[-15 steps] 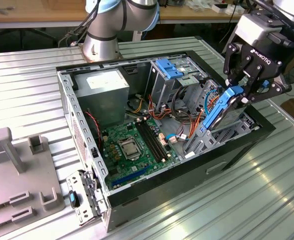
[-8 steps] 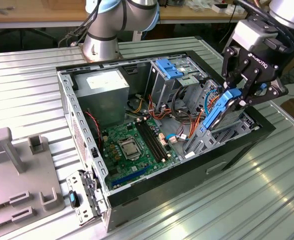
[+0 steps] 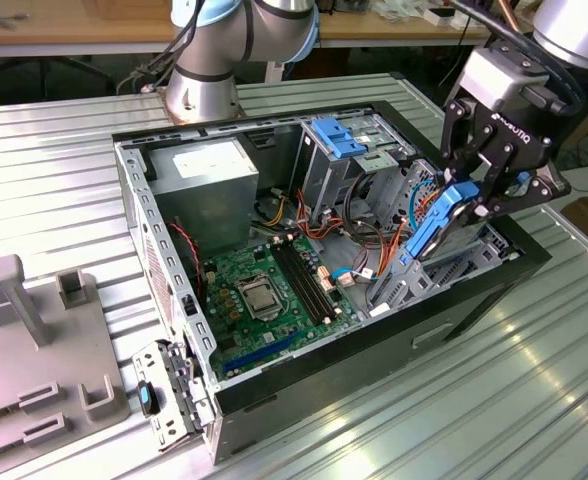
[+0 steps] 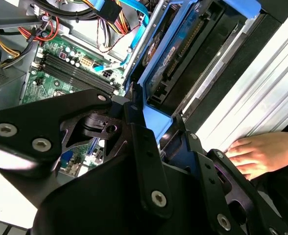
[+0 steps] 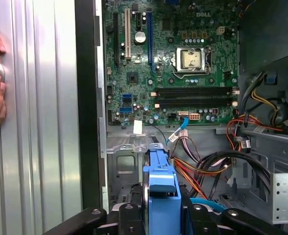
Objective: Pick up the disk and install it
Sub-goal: 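Insert the disk into the insertion slot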
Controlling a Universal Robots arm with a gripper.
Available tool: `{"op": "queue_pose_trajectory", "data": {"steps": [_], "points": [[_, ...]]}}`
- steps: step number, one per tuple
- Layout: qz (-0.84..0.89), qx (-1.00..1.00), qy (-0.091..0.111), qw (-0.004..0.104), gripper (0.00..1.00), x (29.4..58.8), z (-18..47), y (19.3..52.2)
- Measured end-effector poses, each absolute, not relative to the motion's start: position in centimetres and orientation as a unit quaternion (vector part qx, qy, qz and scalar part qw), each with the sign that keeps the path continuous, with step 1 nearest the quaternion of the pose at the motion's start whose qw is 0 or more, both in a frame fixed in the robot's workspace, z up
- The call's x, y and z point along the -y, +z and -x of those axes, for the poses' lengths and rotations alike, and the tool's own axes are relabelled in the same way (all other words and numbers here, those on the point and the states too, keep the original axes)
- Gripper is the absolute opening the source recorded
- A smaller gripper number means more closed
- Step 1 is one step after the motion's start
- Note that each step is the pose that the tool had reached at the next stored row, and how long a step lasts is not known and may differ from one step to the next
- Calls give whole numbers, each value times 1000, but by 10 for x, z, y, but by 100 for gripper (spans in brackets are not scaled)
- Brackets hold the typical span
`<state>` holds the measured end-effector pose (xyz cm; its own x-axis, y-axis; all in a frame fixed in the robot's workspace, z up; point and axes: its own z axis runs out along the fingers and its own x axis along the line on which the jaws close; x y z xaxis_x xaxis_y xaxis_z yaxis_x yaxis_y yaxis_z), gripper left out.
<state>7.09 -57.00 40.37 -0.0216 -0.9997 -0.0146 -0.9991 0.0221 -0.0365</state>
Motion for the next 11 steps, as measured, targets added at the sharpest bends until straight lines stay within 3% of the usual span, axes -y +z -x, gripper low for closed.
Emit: {"op": "queue_pose_trajectory", "data": {"steps": [11], "points": [[699, -715, -7, 17, 37, 570, -71, 394]]}}
